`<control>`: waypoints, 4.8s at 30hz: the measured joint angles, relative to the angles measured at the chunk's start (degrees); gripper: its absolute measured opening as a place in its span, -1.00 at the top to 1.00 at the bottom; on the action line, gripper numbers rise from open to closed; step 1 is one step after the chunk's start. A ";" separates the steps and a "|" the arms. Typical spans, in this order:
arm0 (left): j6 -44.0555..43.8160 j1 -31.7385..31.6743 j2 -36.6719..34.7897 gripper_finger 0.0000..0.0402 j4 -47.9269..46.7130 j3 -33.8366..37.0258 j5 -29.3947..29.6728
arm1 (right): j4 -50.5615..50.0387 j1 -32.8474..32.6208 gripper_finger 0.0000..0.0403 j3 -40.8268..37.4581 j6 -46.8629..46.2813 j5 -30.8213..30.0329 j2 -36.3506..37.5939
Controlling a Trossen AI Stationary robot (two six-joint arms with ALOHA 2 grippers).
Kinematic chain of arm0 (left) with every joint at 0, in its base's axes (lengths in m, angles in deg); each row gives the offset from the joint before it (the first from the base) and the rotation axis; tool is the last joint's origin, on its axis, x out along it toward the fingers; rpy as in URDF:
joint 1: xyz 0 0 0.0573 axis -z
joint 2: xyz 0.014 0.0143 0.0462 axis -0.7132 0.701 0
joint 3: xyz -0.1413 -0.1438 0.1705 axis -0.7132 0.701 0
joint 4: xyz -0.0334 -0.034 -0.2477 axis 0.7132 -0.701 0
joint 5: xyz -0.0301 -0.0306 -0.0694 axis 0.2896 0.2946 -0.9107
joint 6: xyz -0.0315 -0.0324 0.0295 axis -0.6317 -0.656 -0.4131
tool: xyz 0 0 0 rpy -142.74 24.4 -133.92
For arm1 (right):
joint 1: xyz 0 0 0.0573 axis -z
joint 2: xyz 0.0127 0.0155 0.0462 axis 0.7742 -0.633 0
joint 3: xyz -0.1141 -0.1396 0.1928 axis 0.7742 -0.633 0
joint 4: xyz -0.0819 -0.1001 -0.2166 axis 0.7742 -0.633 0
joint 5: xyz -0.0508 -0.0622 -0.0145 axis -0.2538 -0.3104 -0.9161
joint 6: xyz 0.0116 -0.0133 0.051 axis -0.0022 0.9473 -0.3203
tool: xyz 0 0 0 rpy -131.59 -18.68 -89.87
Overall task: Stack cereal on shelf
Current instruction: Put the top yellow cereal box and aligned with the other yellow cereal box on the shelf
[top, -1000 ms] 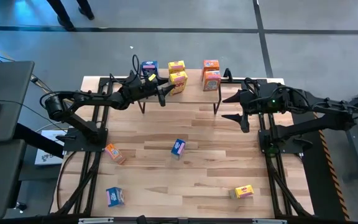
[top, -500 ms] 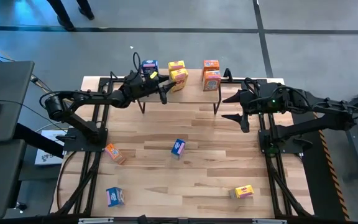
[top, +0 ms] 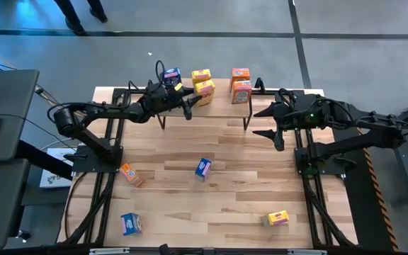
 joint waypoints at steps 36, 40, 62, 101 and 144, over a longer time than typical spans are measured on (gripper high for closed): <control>-2.13 5.99 -2.76 -0.11 -5.03 0.15 14.57 | 0.00 0.01 -0.37 0.00 0.00 0.00 0.00; -1.62 7.93 -2.97 -0.11 -5.34 0.15 20.85 | 0.00 0.01 -0.37 0.00 -0.01 0.00 0.00; 1.24 23.41 -6.25 -0.11 -12.28 0.13 41.43 | 0.00 0.00 -0.37 0.00 -0.01 0.00 0.00; 1.19 17.59 -4.94 -0.11 -8.06 -1.13 21.64 | 0.39 0.02 -0.37 0.00 0.05 0.00 0.00; -1.66 13.36 -0.24 -0.11 -13.40 -4.83 21.68 | 0.85 0.00 -0.37 0.00 1.49 0.81 -0.01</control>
